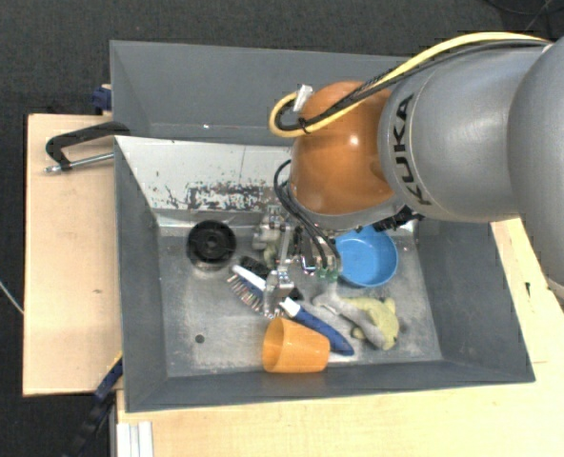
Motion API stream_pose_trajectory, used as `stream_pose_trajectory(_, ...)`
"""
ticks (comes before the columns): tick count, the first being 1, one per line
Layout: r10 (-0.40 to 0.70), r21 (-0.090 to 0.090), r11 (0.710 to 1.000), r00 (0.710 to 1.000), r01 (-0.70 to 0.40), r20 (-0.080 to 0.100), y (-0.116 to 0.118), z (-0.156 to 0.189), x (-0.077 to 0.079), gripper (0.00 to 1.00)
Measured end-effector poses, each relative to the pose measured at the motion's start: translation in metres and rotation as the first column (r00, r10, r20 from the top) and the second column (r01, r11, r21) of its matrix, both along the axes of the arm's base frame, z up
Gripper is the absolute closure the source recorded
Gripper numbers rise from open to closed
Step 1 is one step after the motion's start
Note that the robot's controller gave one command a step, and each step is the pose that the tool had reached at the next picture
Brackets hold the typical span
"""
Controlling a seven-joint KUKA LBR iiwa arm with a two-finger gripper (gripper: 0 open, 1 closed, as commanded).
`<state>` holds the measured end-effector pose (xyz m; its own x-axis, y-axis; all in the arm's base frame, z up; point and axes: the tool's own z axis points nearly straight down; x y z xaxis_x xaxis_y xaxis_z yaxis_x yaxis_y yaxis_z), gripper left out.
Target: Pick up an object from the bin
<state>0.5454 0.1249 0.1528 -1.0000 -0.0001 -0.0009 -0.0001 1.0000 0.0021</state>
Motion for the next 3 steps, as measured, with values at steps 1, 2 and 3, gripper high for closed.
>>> stream_pose_trajectory(1, 0.003, 0.003, 1.000, 1.000, -0.003, 0.001, -0.006, -0.080, 0.009, 0.00)
stream_pose_trajectory(2, 0.004, 0.003, 1.000, 1.000, -0.004, 0.007, -0.007, -0.077, 0.011, 1.00)
stream_pose_trajectory(3, -0.027, 0.002, 1.000, 1.000, 0.027, 0.010, -0.004, 0.053, -0.007, 1.00)
